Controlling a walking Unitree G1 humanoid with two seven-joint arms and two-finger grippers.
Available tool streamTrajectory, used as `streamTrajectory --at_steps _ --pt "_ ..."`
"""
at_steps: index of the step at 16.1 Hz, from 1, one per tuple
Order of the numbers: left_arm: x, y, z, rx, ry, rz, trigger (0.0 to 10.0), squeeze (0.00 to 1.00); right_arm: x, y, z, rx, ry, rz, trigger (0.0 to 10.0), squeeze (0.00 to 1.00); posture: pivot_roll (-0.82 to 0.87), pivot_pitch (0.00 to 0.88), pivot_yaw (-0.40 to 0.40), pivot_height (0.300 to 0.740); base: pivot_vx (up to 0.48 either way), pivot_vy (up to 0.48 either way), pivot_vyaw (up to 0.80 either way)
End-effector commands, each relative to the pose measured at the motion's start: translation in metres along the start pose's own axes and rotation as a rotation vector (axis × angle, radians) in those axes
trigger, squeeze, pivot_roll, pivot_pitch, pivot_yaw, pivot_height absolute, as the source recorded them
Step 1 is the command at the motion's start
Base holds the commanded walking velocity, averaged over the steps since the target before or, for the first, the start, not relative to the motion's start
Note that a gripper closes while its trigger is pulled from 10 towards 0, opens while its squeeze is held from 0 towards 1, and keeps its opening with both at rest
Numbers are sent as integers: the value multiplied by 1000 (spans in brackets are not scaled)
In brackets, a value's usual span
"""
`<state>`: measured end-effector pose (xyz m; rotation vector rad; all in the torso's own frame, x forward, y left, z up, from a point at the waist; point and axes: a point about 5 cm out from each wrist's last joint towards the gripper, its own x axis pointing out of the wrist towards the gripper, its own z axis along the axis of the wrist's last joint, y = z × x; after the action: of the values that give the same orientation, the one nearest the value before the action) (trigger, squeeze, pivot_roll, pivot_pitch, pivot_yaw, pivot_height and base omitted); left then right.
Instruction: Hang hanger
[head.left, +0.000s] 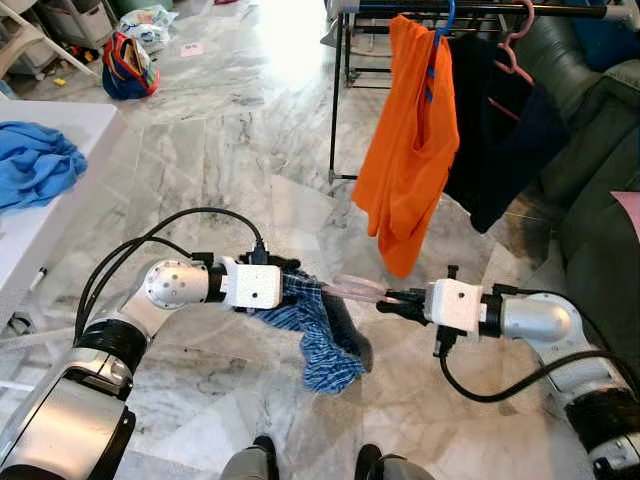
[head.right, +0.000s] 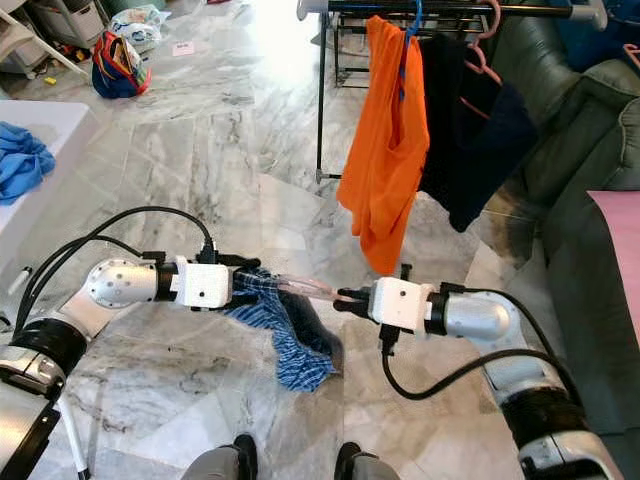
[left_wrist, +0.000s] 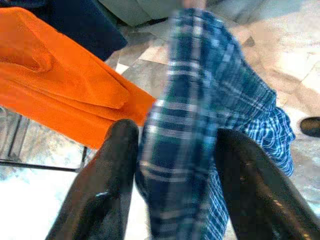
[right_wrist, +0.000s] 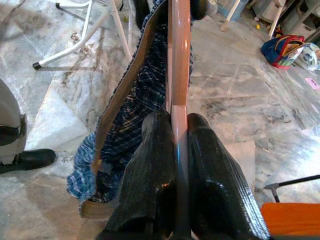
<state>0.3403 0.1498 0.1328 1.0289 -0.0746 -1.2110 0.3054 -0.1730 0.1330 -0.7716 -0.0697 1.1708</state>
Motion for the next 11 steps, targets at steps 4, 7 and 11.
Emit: streamTrajectory --at_steps 4,7,11 --pt "0 -6 -5 3 29 -40 0 0 6 -1 4 -34 -25 7 10000 0 43 240 52 740 0 0 0" --pt "1 -6 -6 -2 44 -43 0 0 7 -2 4 -42 -26 8 10000 0 40 239 54 740 0 0 0" --pt "2 -4 -6 -17 47 -43 0 0 6 -5 4 -55 -22 2 10000 0 34 235 54 740 0 0 0"
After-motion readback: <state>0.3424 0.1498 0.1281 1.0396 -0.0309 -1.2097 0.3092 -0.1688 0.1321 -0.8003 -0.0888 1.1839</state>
